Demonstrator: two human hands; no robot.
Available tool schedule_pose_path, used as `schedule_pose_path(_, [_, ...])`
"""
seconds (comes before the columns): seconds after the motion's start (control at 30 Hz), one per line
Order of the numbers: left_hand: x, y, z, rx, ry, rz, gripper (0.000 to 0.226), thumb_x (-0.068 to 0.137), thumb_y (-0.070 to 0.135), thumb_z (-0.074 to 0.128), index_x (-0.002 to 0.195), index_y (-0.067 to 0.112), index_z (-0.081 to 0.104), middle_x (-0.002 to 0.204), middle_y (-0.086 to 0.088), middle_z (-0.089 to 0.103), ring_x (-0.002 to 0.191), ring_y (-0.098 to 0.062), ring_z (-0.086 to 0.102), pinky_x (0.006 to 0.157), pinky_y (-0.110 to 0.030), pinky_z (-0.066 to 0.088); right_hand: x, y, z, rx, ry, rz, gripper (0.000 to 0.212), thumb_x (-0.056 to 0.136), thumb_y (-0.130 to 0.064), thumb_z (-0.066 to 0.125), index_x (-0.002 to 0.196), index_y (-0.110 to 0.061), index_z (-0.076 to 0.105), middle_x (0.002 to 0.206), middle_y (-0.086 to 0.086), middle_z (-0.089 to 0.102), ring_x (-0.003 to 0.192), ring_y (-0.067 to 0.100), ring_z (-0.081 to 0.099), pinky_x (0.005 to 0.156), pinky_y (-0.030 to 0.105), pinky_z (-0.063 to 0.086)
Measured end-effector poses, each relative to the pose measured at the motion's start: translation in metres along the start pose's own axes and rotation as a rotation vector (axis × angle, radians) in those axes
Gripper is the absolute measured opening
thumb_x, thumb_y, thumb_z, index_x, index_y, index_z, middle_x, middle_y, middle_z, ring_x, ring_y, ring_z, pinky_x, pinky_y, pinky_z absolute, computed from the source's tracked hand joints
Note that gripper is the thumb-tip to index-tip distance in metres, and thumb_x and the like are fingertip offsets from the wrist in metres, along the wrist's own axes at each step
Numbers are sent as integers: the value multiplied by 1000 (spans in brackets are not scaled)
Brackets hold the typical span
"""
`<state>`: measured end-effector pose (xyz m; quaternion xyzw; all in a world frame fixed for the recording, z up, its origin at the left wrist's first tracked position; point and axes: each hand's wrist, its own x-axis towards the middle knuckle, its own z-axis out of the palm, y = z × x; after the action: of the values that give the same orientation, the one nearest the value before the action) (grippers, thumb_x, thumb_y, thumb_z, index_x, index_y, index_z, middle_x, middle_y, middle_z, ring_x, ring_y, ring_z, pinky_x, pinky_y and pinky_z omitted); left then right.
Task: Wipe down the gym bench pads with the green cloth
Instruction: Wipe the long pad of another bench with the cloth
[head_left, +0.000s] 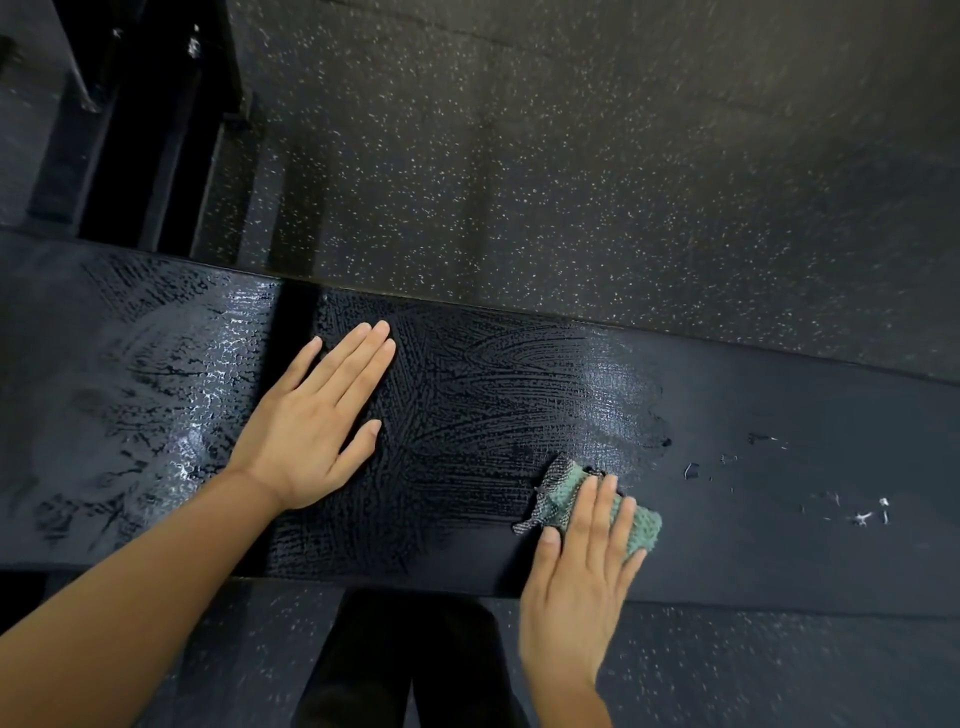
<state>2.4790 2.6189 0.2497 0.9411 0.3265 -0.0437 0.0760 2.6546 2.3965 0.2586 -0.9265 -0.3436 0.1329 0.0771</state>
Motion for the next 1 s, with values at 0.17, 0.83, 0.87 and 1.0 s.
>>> schedule_pose_path(0.17, [0, 0, 0, -4, -3, -1, 70, 97, 41, 26, 157, 5, 18, 166, -8, 12, 154, -21, 11, 122, -48, 17, -21, -47, 12, 34, -31, 11, 58, 103, -41, 15, 156, -18, 16, 164, -4, 10, 152, 21, 5, 120, 45, -2])
schedule_pose_path(0.83, [0, 0, 2, -15, 8, 1, 69, 98, 40, 26, 157, 6, 16, 167, -7, 10, 154, -20, 10, 123, -47, 15, -41, -2, 1, -64, -131, -248, 54, 105, -38, 11, 155, -21, 22, 163, -6, 18, 150, 17, 16, 118, 46, 16])
schedule_pose_path(0.87, [0, 0, 2, -19, 9, 1, 69, 98, 40, 26, 158, 7, 16, 167, -6, 10, 154, -20, 10, 123, -46, 15, -42, -1, 1, -56, -128, -206, 54, 105, -39, 11, 155, -20, 21, 163, -7, 16, 150, 17, 14, 119, 45, 12])
schedule_pose_path(1.0, [0, -1, 1, -13, 12, 1, 70, 98, 40, 26, 158, 6, 16, 167, -7, 10, 154, -20, 10, 123, -46, 15, -50, -27, 9, -12, -113, -35, 55, 102, -37, 19, 154, -18, 24, 162, -2, 23, 150, 22, 14, 121, 45, 2])
